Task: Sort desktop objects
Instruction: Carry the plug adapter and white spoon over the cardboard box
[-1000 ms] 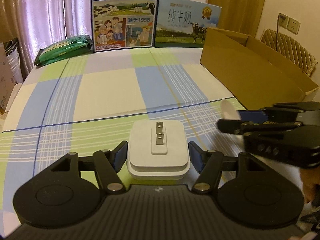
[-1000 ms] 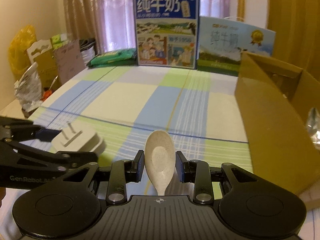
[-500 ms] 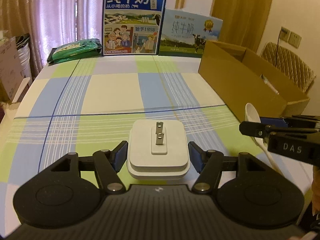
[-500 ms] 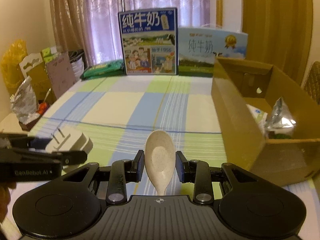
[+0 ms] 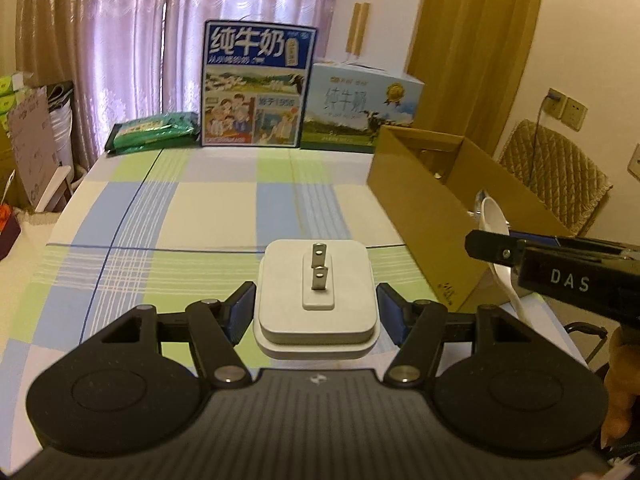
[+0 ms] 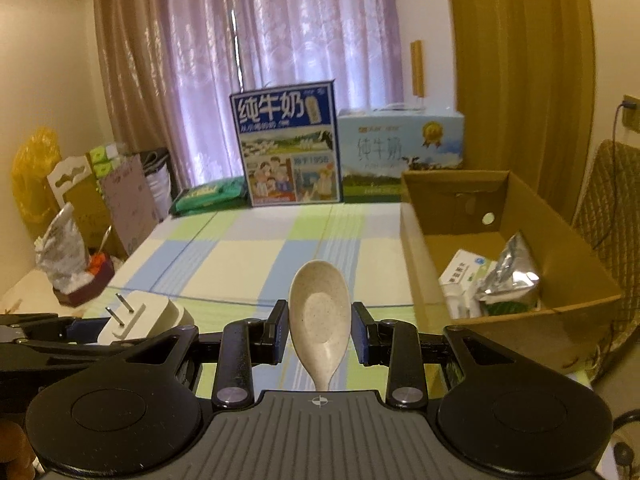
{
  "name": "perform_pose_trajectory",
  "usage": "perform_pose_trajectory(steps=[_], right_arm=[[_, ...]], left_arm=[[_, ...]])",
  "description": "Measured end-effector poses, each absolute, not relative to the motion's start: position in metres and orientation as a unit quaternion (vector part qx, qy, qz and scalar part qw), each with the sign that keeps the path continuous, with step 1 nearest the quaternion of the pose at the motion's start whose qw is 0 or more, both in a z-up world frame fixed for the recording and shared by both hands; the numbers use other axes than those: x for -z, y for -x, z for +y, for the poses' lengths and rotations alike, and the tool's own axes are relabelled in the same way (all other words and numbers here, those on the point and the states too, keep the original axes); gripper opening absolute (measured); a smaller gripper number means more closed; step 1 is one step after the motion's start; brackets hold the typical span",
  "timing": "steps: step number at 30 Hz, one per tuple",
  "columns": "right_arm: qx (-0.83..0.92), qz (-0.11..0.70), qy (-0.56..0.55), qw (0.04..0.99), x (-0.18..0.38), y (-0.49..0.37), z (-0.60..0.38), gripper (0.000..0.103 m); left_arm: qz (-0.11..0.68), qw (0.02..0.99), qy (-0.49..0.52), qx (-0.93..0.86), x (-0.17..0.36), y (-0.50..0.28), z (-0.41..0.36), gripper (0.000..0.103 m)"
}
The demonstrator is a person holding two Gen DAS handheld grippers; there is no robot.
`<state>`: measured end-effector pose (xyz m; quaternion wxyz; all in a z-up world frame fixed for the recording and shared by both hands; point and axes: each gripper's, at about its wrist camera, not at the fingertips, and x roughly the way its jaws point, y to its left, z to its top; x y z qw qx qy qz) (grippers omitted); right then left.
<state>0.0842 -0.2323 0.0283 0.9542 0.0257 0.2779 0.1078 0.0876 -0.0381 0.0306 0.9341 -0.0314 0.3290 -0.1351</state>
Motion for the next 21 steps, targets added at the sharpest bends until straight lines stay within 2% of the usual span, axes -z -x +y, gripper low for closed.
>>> perform_pose_trajectory(steps=[21], right_arm=[[-0.014, 0.236, -0.052, 0.97, -0.082, -0.069, -0.35, 0.03]], left_arm=[[0.306, 0.925, -0.005, 0.226, -0.068, -0.094, -0.142, 0.06]])
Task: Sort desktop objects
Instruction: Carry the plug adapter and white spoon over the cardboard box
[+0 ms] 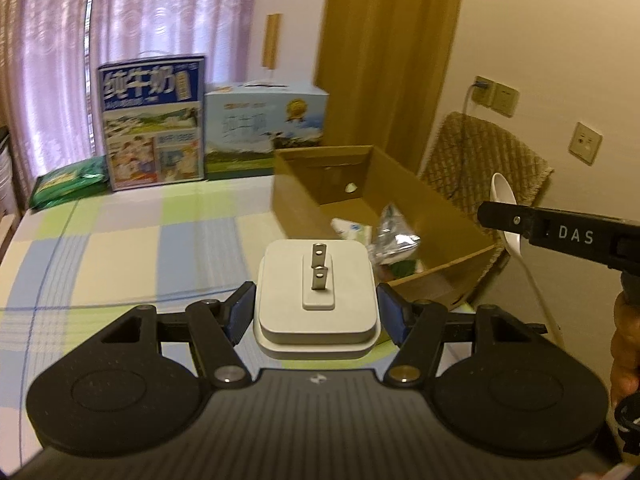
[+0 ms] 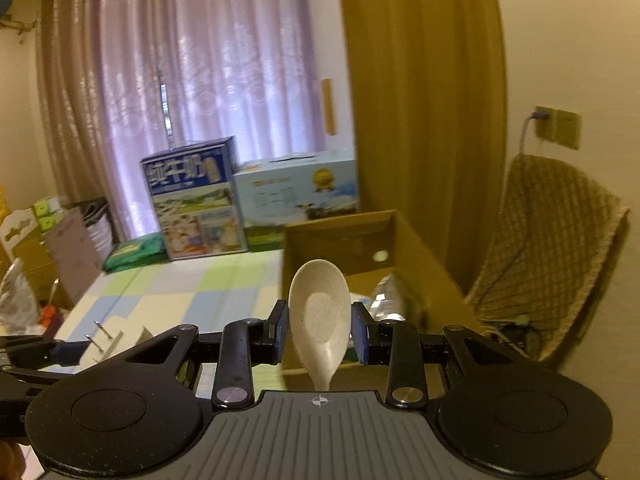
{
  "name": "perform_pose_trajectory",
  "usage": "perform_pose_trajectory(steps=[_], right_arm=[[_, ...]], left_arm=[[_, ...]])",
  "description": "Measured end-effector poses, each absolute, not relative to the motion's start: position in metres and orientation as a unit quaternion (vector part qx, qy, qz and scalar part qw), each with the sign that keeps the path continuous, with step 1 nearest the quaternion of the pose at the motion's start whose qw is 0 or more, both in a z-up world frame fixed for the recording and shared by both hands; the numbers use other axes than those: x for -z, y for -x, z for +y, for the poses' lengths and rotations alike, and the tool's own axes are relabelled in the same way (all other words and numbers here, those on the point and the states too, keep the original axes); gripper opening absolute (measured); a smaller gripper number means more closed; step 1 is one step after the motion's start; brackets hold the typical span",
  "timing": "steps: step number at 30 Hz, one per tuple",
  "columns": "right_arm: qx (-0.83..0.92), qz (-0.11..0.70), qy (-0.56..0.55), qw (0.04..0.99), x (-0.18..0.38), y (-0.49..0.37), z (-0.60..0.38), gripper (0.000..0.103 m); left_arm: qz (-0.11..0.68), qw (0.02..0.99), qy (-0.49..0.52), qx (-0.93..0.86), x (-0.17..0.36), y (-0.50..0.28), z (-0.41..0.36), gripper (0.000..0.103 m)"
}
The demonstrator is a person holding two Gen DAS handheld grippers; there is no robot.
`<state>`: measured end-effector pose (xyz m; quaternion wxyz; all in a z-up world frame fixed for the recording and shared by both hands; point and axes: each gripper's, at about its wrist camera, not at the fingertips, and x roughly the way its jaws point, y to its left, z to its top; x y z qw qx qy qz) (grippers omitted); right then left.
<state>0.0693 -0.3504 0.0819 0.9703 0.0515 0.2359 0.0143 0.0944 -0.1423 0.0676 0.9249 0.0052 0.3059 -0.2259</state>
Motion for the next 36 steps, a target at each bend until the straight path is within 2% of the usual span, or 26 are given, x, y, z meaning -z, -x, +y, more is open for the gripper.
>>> perform_pose_trajectory(steps=[14, 36], right_arm=[[0.021, 0.244, -0.054, 0.968, -0.081, -0.077, -0.411, 0.03], [0.011, 0.275, -0.032, 0.961, -0.061, -0.13, -0.437, 0.03]], left_arm=[[0.304, 0.913, -0.016, 0.27, -0.074, -0.113, -0.208, 0.06], [0.324, 0.907, -0.012, 0.269, -0.057, -0.157, -0.235, 0.06]])
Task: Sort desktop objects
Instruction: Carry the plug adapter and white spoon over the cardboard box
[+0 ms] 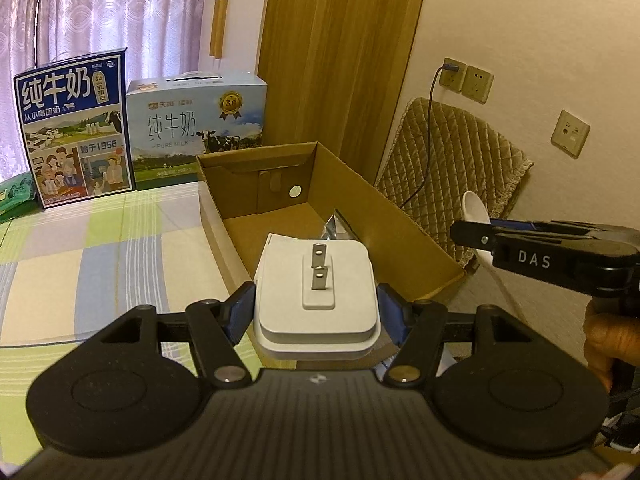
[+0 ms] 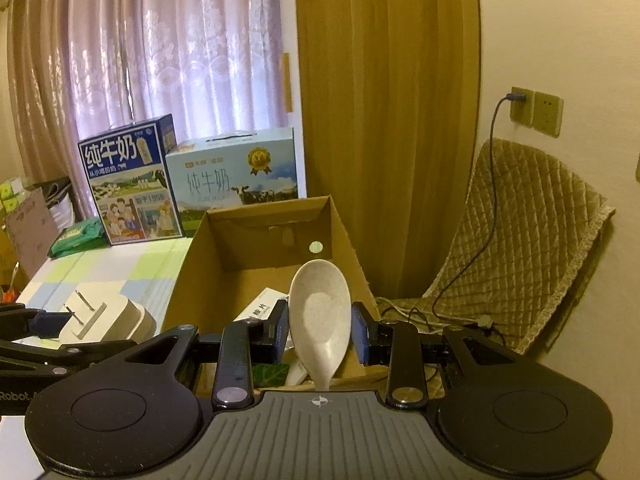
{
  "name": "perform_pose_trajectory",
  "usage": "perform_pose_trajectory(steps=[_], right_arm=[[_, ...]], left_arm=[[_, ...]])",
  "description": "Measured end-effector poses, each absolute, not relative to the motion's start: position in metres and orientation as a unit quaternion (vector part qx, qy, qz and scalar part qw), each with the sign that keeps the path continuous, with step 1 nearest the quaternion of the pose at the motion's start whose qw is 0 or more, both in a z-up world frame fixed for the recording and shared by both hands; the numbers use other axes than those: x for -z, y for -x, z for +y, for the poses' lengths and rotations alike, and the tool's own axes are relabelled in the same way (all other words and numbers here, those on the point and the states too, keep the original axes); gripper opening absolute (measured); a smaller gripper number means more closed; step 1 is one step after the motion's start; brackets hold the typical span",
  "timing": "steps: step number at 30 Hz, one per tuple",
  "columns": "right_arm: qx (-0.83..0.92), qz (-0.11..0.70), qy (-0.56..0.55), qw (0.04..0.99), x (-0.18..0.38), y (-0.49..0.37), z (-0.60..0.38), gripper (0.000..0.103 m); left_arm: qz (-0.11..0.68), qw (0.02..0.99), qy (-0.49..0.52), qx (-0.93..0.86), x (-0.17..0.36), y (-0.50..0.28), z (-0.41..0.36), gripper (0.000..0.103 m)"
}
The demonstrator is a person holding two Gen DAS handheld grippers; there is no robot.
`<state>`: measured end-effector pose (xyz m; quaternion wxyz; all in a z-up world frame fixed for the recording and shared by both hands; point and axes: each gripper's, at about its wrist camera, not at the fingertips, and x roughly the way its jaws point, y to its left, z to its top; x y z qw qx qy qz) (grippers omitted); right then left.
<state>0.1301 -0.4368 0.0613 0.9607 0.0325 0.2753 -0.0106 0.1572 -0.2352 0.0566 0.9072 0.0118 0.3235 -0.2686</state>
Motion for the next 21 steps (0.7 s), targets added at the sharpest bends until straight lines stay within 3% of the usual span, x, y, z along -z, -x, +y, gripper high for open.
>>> perform_pose_trajectory(steps=[21], right_arm=[[-0.031, 0.322, -0.002, 0.946, -0.073, -0.209, -0.454, 0.03]], left_arm=[[0.337, 0.904, -0.008, 0.264, -0.056, -0.214, -0.257, 0.06]])
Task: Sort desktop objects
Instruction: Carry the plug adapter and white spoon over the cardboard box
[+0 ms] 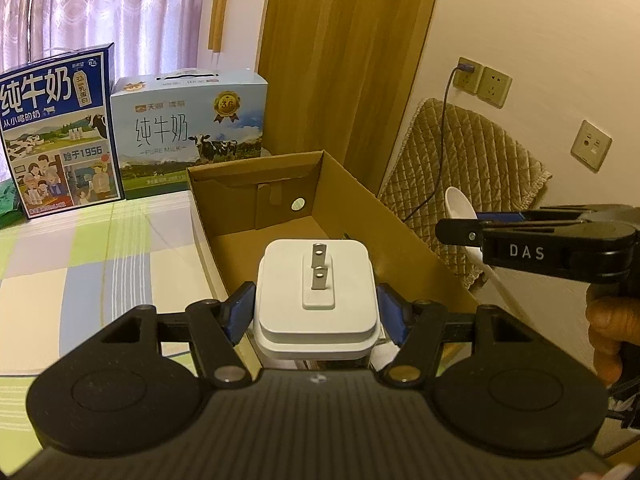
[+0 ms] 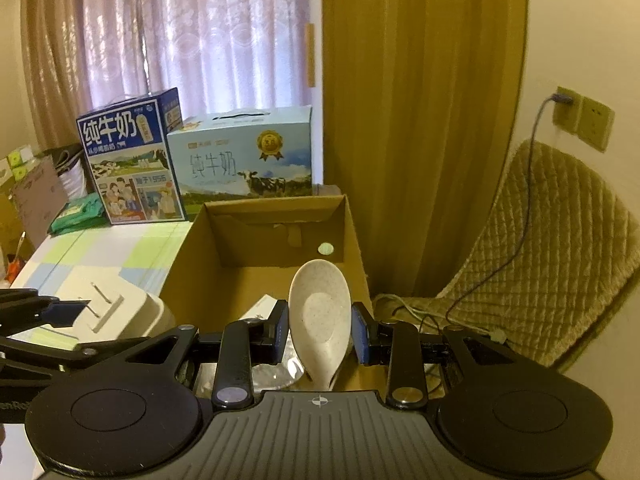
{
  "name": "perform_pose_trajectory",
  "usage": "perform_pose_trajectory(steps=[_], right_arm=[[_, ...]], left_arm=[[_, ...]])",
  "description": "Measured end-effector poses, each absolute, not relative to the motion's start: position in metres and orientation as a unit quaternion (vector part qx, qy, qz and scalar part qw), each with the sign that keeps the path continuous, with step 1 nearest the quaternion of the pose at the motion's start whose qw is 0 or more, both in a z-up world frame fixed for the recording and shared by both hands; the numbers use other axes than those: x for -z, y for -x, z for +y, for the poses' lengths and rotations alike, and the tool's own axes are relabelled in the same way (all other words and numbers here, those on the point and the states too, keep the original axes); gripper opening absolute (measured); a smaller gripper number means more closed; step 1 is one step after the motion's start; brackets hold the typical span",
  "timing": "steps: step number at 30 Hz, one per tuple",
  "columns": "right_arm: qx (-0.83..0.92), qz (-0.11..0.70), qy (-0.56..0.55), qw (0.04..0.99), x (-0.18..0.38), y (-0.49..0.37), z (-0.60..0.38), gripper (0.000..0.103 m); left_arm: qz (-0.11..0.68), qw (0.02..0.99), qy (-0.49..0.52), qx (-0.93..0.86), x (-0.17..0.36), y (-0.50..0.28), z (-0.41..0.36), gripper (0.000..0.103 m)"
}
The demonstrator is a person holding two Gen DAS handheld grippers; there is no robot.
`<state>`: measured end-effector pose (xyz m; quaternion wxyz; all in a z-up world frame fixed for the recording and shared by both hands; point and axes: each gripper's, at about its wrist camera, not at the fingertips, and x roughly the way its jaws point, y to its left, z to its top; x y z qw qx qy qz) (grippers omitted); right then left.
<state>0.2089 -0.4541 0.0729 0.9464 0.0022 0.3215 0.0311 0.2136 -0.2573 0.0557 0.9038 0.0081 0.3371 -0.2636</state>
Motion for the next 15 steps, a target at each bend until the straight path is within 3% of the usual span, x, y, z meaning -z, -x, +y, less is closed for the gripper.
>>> perform_pose_trajectory(steps=[15], right_arm=[[-0.048, 0.354, 0.02, 0.934, -0.072, -0.255, -0.448, 0.03]], left_arm=[[0.352, 0.899, 0.003, 0.262, -0.054, -0.253, -0.265, 0.06]])
